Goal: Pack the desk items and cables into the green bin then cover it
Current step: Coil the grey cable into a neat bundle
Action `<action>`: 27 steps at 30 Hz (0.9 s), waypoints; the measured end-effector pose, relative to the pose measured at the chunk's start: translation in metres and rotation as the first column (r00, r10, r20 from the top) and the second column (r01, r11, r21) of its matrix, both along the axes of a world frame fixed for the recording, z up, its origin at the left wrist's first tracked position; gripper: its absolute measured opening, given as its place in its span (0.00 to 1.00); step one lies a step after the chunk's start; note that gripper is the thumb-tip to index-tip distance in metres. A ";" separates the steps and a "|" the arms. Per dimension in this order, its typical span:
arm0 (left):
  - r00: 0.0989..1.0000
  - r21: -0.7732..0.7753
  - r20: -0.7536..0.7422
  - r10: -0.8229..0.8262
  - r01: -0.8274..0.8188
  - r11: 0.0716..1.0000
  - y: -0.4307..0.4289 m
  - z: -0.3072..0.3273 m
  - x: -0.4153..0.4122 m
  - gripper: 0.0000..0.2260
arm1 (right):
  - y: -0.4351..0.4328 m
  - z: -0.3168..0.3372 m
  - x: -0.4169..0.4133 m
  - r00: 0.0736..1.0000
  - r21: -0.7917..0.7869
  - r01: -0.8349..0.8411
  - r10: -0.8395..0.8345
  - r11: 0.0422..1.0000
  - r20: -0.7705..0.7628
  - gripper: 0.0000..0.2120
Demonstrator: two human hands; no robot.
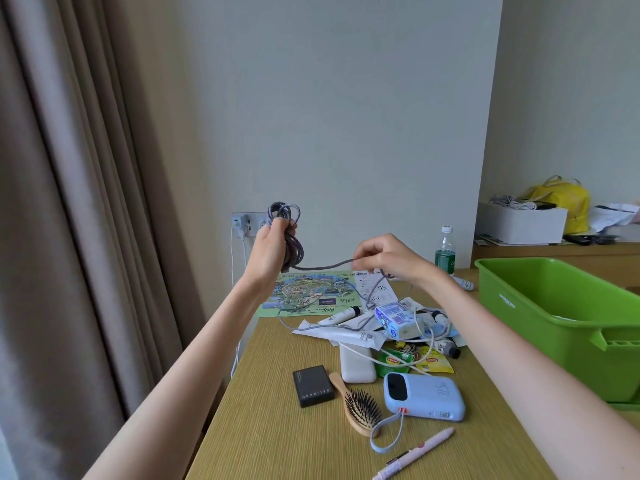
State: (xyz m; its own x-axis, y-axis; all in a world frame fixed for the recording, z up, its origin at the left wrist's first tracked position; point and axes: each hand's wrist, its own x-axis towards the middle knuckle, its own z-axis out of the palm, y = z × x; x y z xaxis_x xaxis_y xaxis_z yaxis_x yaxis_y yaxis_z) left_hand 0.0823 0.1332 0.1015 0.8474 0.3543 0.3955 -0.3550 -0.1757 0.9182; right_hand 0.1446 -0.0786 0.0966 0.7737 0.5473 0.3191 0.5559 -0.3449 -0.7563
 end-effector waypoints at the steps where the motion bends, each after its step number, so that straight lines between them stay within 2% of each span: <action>1: 1.000 0.052 0.001 -0.004 0.004 0.999 0.001 -0.002 0.001 0.10 | -0.003 0.001 0.000 1.000 0.027 0.008 -0.008 1.000 0.003 0.04; 4: 1.000 0.214 0.010 -0.028 0.025 0.976 -0.003 -0.009 0.004 0.13 | -0.007 0.007 -0.004 1.000 0.102 0.006 -0.008 0.995 0.017 0.04; 8: 0.982 0.454 0.110 -0.154 0.088 0.887 -0.015 -0.012 0.003 0.15 | -0.003 0.015 -0.009 0.998 0.146 -0.031 0.023 0.989 0.057 0.05; 11: 0.955 0.524 0.112 -0.275 0.178 0.833 -0.022 -0.012 0.002 0.14 | 0.000 0.022 -0.010 0.993 0.163 -0.058 0.041 0.985 0.108 0.06; 14: 0.939 0.571 0.040 -0.340 0.258 0.779 -0.028 -0.014 0.004 0.16 | 0.006 0.028 -0.011 0.984 0.158 -0.088 0.061 0.983 0.169 0.05; 16: 0.933 0.579 -0.020 -0.359 0.303 0.756 -0.032 -0.016 0.005 0.12 | 0.011 0.032 -0.013 0.978 0.156 -0.096 0.064 0.983 0.197 0.05; 20: 0.924 0.454 -0.073 -0.375 0.366 0.813 -0.037 -0.018 0.004 0.12 | 0.015 0.032 -0.014 0.970 0.194 -0.091 0.043 0.977 0.238 0.02; 23: 0.910 0.416 -0.132 -0.393 0.411 0.811 -0.038 -0.015 -0.002 0.14 | 0.012 0.028 -0.008 0.968 0.230 -0.048 -0.012 0.972 0.252 0.08; 25: 0.896 0.407 -0.174 -0.410 0.444 0.798 -0.038 -0.015 -0.004 0.14 | 0.009 0.024 -0.005 0.971 0.192 -0.042 -0.005 0.981 0.239 0.09; 27: 0.883 0.389 -0.195 -0.427 0.469 0.793 -0.038 -0.015 -0.006 0.13 | 0.008 0.020 -0.001 0.978 0.155 -0.088 0.055 0.984 0.202 0.06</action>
State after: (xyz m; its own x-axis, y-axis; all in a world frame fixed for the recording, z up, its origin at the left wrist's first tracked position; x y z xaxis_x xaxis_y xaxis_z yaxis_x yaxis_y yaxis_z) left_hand 0.0764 0.0955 0.0864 0.9097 -0.2533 0.3291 -0.4071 -0.3870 0.8273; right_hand 0.1435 -0.0710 0.1170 0.6478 0.5272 0.5499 0.7178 -0.1807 -0.6724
